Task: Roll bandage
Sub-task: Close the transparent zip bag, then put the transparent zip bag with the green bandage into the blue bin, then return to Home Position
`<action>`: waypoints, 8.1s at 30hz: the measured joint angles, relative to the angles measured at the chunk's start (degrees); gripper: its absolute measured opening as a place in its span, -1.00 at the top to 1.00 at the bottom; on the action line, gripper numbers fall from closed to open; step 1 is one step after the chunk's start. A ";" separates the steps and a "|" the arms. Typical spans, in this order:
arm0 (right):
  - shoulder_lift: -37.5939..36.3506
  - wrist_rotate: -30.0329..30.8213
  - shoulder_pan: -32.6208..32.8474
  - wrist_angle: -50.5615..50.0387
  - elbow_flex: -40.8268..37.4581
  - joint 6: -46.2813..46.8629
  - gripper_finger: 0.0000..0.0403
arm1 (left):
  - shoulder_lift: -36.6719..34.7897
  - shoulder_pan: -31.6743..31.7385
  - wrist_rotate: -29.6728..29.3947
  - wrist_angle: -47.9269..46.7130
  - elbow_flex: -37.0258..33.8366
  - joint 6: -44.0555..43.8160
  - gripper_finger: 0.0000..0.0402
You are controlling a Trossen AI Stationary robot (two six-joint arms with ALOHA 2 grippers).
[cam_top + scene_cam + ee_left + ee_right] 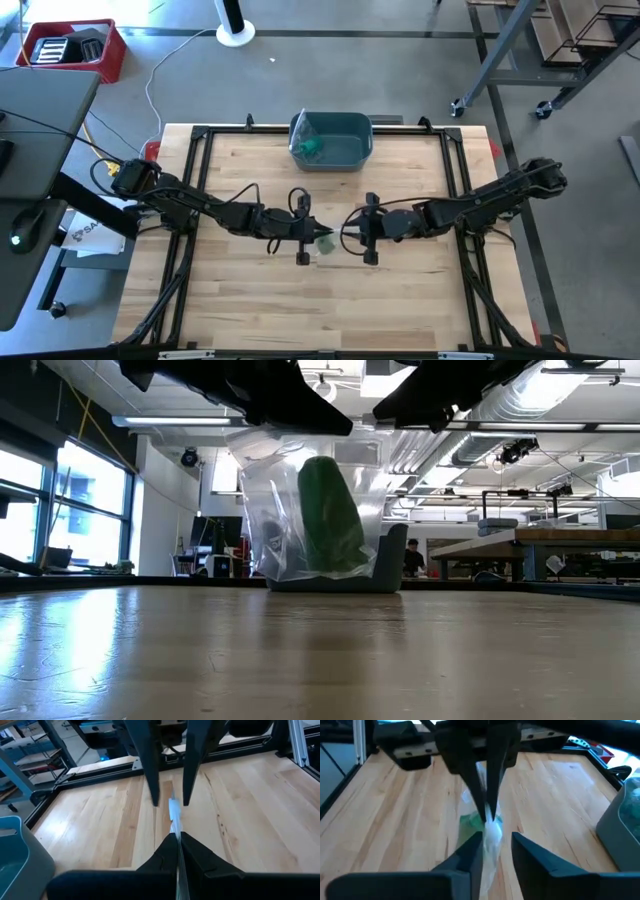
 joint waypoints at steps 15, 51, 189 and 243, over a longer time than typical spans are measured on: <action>4.23 -0.22 -0.06 7.44 0.00 -3.43 0.91 | 0.02 -0.02 0.13 -0.47 -0.09 -0.60 1.00; 2.51 2.25 1.62 1.93 0.02 -3.90 0.99 | 0.02 -0.02 1.82 -0.40 0.07 -0.66 0.79; -10.73 12.10 5.35 -23.76 0.00 18.47 0.51 | 5.14 40.11 -8.58 -11.59 12.11 -25.60 0.39; -72.32 -22.93 -17.92 3.31 -44.27 5.49 0.89 | -90.44 18.71 9.72 -30.48 -41.38 -13.11 0.93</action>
